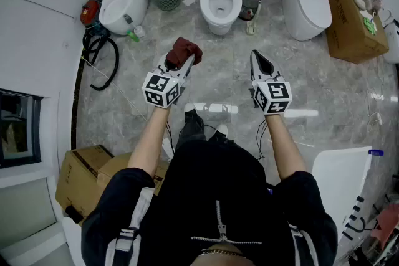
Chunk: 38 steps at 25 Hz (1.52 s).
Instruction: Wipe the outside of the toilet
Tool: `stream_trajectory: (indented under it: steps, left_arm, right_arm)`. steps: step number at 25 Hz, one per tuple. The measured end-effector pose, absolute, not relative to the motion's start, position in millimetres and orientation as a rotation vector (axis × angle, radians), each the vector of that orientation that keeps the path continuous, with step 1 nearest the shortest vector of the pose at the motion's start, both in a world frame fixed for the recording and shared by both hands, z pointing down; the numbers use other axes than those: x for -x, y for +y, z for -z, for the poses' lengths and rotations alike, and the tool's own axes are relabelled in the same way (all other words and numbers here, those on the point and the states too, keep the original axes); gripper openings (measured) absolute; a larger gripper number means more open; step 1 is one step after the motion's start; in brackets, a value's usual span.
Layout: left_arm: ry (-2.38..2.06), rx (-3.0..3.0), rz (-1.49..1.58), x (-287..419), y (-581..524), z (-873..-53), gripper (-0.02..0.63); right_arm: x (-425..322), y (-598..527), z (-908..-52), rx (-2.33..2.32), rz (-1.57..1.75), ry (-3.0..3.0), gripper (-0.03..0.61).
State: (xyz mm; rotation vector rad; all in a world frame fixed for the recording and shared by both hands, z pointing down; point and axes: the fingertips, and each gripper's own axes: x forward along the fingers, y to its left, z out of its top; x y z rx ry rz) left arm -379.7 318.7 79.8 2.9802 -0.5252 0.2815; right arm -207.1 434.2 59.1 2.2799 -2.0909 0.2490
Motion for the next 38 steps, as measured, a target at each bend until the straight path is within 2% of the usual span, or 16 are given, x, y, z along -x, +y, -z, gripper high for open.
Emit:
stream_trajectory:
  steps: [11, 38]
  left_arm:
    - [-0.488, -2.969, -0.299, 382.6, 277.5, -90.7, 0.132]
    - [-0.356, -2.962, -0.354, 386.3, 74.8, -119.2, 0.132]
  right_arm:
    - [215.4, 401.5, -66.4, -2.295, -0.325, -2.076, 0.000]
    - [237.6, 188.2, -90.2, -2.328, -0.410, -2.005, 0.002]
